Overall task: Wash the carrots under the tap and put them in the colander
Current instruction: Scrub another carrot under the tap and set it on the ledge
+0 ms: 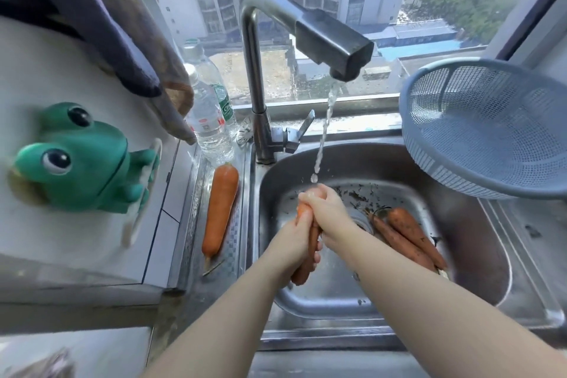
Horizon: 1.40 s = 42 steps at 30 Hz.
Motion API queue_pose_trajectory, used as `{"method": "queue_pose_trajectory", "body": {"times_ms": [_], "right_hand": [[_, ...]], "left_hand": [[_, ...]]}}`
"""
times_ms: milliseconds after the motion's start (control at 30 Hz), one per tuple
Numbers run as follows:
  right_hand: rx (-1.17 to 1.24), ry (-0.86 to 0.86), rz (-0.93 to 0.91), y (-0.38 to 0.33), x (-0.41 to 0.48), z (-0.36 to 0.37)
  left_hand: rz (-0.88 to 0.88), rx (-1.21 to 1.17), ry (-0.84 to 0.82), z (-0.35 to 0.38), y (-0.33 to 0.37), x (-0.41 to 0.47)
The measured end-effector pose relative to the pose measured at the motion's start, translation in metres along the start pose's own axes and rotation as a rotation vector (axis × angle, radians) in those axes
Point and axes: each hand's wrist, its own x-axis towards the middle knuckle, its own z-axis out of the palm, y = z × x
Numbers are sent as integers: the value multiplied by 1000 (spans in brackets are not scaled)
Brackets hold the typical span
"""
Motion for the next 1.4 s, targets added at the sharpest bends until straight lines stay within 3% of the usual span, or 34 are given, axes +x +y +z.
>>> {"method": "queue_pose_trajectory", "body": {"times_ms": [133, 267, 433, 600, 767, 900, 1033, 1200, 1300, 1400], "right_hand": [[186, 35, 199, -8, -3, 18], [344, 11, 320, -14, -5, 21], [376, 49, 280, -3, -11, 16], [255, 104, 229, -3, -15, 13], [406, 62, 302, -9, -14, 7], [284, 20, 195, -5, -20, 12], [169, 31, 151, -7, -18, 16], [289, 42, 236, -8, -15, 12], [324, -53, 177, -7, -19, 8], [242, -9, 132, -9, -16, 8]], "left_hand": [[-31, 198, 104, -8, 5, -9], [86, 541, 141, -19, 0, -12], [82, 637, 89, -27, 7, -18], [203, 972, 137, -13, 7, -19], [199, 1022, 197, -13, -3, -17], [145, 928, 193, -25, 1, -13], [172, 1003, 229, -23, -2, -13], [199, 1045, 235, -24, -4, -14], [180, 1013, 219, -27, 0, -10], [199, 1026, 225, -21, -1, -12]]}}
